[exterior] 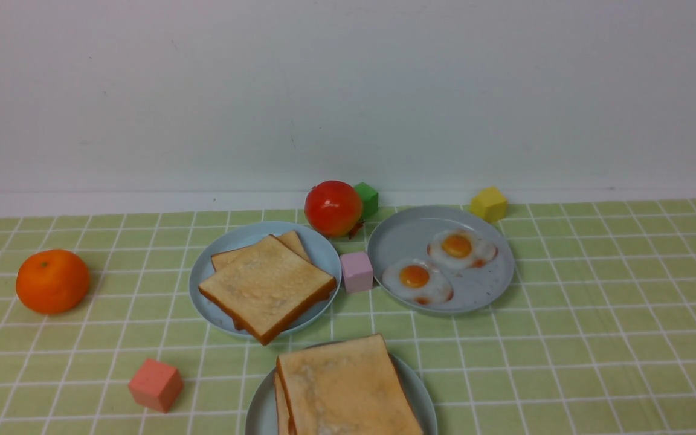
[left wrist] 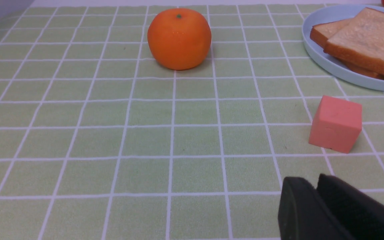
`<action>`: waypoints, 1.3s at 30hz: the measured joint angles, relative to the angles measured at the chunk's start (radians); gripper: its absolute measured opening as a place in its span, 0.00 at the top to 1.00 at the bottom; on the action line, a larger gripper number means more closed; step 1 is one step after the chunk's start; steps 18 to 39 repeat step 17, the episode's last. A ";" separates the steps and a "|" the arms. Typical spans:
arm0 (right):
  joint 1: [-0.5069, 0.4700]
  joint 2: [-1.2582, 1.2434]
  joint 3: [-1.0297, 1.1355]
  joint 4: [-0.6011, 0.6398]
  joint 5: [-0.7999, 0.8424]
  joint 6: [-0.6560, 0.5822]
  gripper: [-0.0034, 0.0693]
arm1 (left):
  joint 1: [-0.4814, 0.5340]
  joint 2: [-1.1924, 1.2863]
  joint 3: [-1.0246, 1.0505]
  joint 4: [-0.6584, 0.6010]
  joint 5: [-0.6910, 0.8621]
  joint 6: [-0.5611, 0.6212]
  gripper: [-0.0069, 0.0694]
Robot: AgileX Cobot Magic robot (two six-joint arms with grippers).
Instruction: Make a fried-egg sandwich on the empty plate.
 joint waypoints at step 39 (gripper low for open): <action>0.000 0.000 0.000 0.000 0.000 0.000 0.63 | 0.000 0.000 0.000 0.000 0.000 0.000 0.77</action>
